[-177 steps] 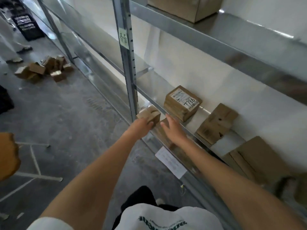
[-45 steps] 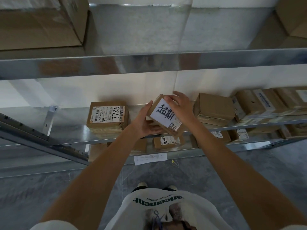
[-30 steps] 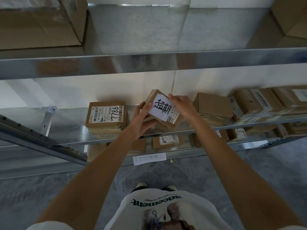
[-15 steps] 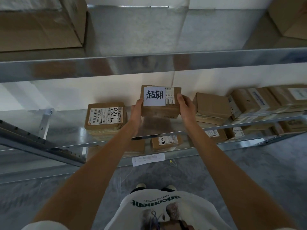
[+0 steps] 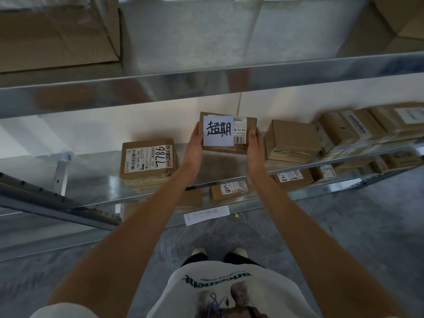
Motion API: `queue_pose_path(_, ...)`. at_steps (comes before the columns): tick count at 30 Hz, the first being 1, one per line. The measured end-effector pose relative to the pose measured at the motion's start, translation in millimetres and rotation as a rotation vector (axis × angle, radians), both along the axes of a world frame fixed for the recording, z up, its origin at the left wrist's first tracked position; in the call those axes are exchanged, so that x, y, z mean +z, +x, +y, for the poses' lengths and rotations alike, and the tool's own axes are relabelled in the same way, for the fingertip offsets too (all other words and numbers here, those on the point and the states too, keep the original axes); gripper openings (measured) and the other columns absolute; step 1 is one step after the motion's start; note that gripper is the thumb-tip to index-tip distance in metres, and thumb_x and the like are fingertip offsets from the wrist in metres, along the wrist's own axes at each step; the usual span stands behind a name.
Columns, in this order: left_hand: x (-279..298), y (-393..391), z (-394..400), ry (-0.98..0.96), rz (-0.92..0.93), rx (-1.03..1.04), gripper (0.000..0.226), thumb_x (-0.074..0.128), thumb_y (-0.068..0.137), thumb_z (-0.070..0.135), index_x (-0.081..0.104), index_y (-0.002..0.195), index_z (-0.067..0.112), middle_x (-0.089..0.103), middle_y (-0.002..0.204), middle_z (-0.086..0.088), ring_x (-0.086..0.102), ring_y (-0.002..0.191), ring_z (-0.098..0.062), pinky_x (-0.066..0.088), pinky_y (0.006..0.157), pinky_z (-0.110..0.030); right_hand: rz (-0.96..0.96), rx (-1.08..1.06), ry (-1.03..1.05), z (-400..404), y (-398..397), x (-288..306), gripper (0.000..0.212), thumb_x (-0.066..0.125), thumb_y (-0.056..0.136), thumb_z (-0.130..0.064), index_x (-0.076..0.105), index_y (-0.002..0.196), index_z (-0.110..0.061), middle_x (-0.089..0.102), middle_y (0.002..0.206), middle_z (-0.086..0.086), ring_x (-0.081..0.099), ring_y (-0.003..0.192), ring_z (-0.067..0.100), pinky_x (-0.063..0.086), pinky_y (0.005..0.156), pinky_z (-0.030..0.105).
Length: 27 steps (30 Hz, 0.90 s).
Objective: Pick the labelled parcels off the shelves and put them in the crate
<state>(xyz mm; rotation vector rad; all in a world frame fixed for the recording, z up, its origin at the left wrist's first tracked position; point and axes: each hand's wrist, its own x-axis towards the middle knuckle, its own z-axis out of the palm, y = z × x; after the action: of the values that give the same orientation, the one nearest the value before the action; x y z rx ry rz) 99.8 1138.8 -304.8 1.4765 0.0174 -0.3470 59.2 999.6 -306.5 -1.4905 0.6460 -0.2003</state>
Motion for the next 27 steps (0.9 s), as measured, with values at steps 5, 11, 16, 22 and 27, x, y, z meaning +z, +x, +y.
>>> queue_pose_path(5, -8, -12, -2, 0.037, -0.014, 0.06, 0.039, 0.034, 0.104, 0.032, 0.04, 0.139, 0.016, 0.057, 0.12, 0.001, 0.054, 0.102, -0.004, 0.043, 0.077, -0.009, 0.024, -0.058, -0.006, 0, -6, -4, 0.041, 0.034, 0.105, -0.035, 0.041, 0.142, -0.02, 0.057, 0.115, -0.005, 0.054, 0.097, 0.005, 0.042, 0.076, 0.015)
queue_pose_path(11, -11, -25, -18, 0.054, -0.025, 0.013, 0.038, 0.039, 0.103, 0.03, 0.042, 0.134, 0.009, 0.059, 0.114, 0.002, 0.056, 0.096, -0.003, 0.052, 0.083, -0.016, 0.059, -0.193, 0.044, -8, -29, -11, 0.056, 0.04, 0.098, -0.053, 0.044, 0.144, -0.021, 0.052, 0.142, 0.007, 0.049, 0.129, 0.026, 0.038, 0.109, 0.043)
queue_pose_path(16, -10, -49, -54, 0.062, -0.076, -0.099, 0.05, 0.04, 0.103, 0.031, 0.029, 0.15, 0.018, 0.053, 0.133, 0.004, 0.055, 0.111, -0.004, 0.049, 0.084, -0.008, 0.046, -0.323, 0.071, -33, -62, -13, 0.063, 0.044, 0.093, -0.058, 0.047, 0.142, -0.018, 0.057, 0.136, 0.01, 0.056, 0.123, 0.027, 0.046, 0.105, 0.049)
queue_pose_path(22, -6, -72, -108, 0.08, -0.137, -0.245, 0.048, 0.038, 0.103, 0.033, 0.035, 0.147, 0.015, 0.055, 0.136, -0.006, 0.056, 0.12, -0.015, 0.047, 0.102, -0.031, 0.001, -0.472, 0.061, -82, -106, -12, 0.046, 0.042, 0.101, -0.042, 0.052, 0.139, -0.017, 0.064, 0.125, 0.002, 0.061, 0.107, 0.009, 0.051, 0.081, 0.013)
queue_pose_path(27, 1, -100, -165, 0.077, -0.116, -0.361, 0.043, 0.035, 0.104, 0.025, 0.039, 0.144, 0.007, 0.059, 0.129, -0.007, 0.06, 0.105, -0.009, 0.05, 0.095, -0.023, -0.02, -0.593, 0.03, -127, -148, -13, 0.047, 0.041, 0.102, -0.041, 0.05, 0.141, -0.016, 0.062, 0.13, 0.004, 0.058, 0.117, 0.015, 0.049, 0.084, 0.015)
